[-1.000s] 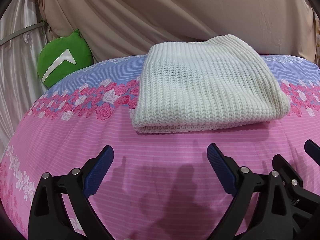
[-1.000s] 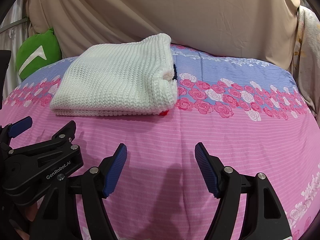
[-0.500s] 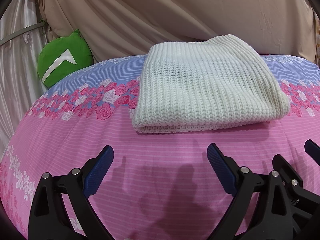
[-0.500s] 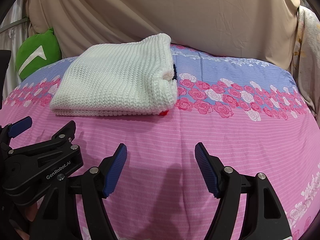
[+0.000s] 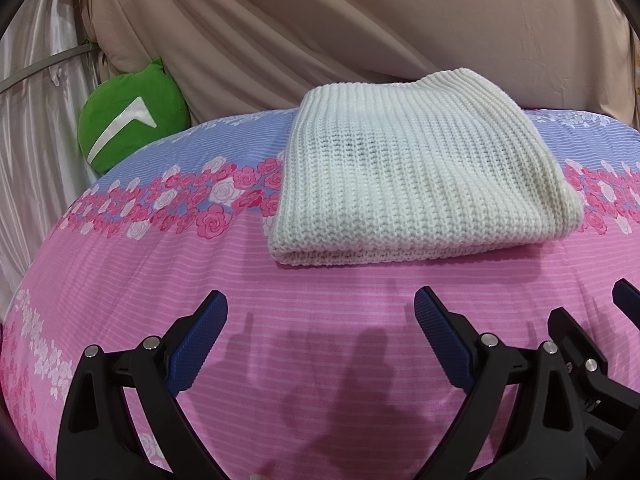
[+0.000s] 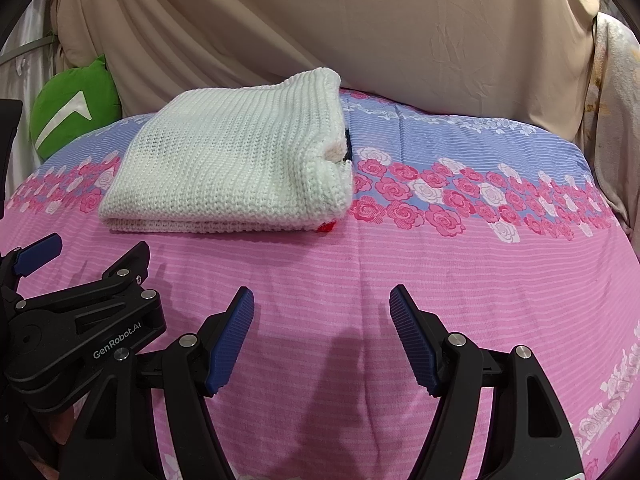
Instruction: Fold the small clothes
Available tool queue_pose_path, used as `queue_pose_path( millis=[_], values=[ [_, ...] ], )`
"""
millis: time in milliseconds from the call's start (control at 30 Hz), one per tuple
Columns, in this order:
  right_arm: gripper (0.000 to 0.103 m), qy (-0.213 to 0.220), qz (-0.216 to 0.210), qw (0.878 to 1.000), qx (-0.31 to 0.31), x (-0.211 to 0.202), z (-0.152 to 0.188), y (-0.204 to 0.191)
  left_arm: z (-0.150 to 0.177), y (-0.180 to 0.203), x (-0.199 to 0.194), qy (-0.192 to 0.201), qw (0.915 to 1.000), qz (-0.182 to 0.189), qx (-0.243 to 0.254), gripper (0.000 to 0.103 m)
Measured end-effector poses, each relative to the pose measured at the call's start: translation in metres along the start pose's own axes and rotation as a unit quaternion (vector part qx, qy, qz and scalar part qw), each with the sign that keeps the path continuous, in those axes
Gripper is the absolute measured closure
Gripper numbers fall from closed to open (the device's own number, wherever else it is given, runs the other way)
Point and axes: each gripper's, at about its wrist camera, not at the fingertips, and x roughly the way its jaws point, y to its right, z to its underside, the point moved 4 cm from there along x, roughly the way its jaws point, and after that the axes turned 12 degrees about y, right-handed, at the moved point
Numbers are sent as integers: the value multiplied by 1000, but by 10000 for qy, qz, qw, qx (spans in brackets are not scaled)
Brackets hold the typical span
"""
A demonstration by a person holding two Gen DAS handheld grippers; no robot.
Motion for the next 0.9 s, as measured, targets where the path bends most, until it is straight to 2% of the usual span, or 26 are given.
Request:
queue_pose_path(
  millis=[100, 367, 767, 900],
  values=[
    [34, 46, -15, 10000, 16, -2, -3, 1, -2, -1, 1, -180, 9998, 77, -64, 10],
    [33, 39, -46, 9999, 105, -2, -7, 2, -2, -1, 2, -298, 9994, 154, -93, 10],
    [32, 31, 34, 10000, 63, -1, -9, -1, -4, -1, 2, -352, 9994, 27, -63, 9],
    [32, 45, 28, 9999, 99, -2, -10, 0, -4, -2, 3, -422, 9989, 145, -119, 9]
  ],
)
